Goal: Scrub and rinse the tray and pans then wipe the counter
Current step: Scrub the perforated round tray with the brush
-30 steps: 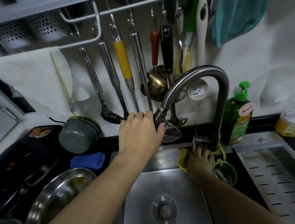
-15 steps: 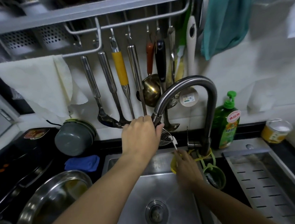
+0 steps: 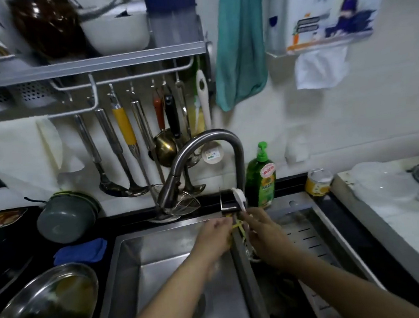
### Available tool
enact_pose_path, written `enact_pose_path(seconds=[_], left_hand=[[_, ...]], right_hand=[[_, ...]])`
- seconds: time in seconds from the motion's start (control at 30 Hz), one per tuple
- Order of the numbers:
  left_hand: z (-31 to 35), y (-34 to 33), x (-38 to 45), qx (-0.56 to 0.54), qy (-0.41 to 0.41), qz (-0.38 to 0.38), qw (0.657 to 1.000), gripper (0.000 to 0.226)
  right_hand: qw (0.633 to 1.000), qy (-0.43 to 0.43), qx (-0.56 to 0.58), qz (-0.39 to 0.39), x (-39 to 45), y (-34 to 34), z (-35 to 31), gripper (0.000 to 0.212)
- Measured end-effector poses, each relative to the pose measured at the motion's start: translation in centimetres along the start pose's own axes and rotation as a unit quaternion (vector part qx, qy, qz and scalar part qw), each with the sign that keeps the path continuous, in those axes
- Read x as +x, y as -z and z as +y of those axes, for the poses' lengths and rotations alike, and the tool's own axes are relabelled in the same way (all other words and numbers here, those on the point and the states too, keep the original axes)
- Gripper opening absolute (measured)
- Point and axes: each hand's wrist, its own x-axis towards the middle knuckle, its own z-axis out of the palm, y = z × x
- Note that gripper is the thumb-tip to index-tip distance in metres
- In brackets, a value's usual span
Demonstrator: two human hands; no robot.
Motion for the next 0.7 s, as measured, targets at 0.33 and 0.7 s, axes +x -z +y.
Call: enact_pose_path(seconds=[0.33, 0.7], left_hand=[[3.5, -8.7, 8.1, 0.014, 0.096, -0.037, 0.995, 0.019], [8.2, -10.9, 14.3, -0.028, 0.048, -0.034, 0.998, 0.03]], right_hand=[[0.985, 0.014, 0.003, -0.173, 0.9, 8.1, 4.6, 0.046], [0.989, -0.039, -0.124, -0.072, 16.4, 15.2, 10.0, 0.079]])
